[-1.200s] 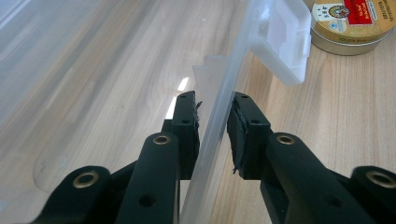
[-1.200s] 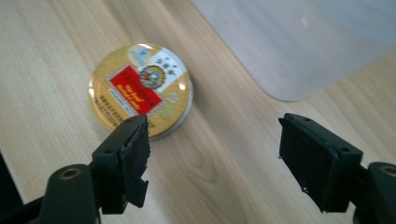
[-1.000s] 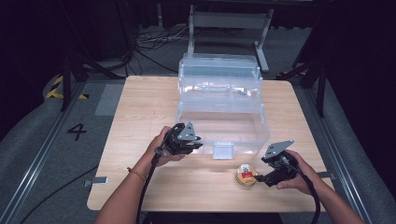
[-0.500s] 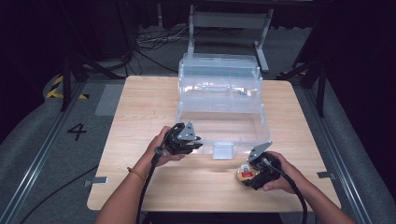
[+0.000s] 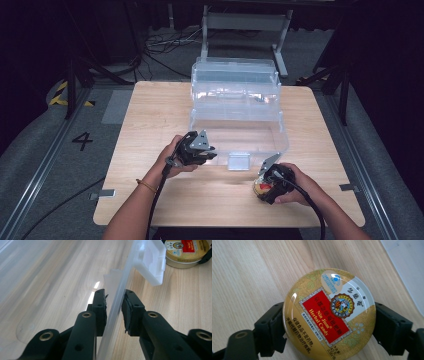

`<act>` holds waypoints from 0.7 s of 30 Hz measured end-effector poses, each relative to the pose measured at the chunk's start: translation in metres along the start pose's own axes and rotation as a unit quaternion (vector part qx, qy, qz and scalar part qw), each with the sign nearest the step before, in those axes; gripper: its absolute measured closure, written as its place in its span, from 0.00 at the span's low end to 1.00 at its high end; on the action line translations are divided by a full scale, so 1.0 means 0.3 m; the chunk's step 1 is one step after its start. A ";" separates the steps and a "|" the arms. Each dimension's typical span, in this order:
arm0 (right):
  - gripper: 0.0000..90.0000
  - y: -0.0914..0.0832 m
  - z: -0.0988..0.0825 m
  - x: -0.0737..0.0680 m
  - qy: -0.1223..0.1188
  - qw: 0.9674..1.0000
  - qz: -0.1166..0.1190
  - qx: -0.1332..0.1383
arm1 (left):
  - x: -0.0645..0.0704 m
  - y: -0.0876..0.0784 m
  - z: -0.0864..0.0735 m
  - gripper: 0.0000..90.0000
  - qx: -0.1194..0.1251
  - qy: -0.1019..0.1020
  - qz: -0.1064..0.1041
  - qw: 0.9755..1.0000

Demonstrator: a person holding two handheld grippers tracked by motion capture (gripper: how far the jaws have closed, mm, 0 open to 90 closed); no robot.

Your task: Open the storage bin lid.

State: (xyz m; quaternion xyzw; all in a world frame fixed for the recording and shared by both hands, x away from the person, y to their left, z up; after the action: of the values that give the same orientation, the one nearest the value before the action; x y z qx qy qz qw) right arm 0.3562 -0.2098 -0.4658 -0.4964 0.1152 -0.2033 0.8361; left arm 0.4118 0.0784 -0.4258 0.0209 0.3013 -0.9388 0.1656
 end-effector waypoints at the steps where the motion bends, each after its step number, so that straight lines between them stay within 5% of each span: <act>1: 0.22 -0.001 0.000 -0.001 -0.002 1.000 -0.003 -0.001 | -0.001 -0.001 0.002 0.82 -0.005 0.006 0.000 1.000; 5: 0.23 -0.010 -0.001 0.001 -0.015 1.000 -0.013 -0.003 | -0.004 -0.002 0.003 0.83 -0.006 0.009 -0.003 1.000; 12: 0.23 -0.051 -0.017 0.019 -0.002 1.000 -0.019 0.016 | -0.001 -0.011 0.010 0.83 -0.003 0.017 0.000 1.000; 21: 0.23 -0.097 -0.063 0.051 0.006 1.000 -0.022 0.021 | 0.008 -0.042 0.046 0.71 0.017 0.020 0.020 0.999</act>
State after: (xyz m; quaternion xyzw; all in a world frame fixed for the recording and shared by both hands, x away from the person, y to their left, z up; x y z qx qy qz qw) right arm 0.3559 -0.2439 -0.4493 -0.4798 0.1046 -0.2267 0.8411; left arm 0.4062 0.0794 -0.4080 0.0490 0.2878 -0.9398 0.1778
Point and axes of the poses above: each handheld gripper's, and its own axes: y roughly forward along the jaws, z roughly out of its top, x roughly to its right, the point moved 1 cm from there along y, roughly forward along the jaws, and after that the axes turned 10 degrees about x, right-handed, at the moved point
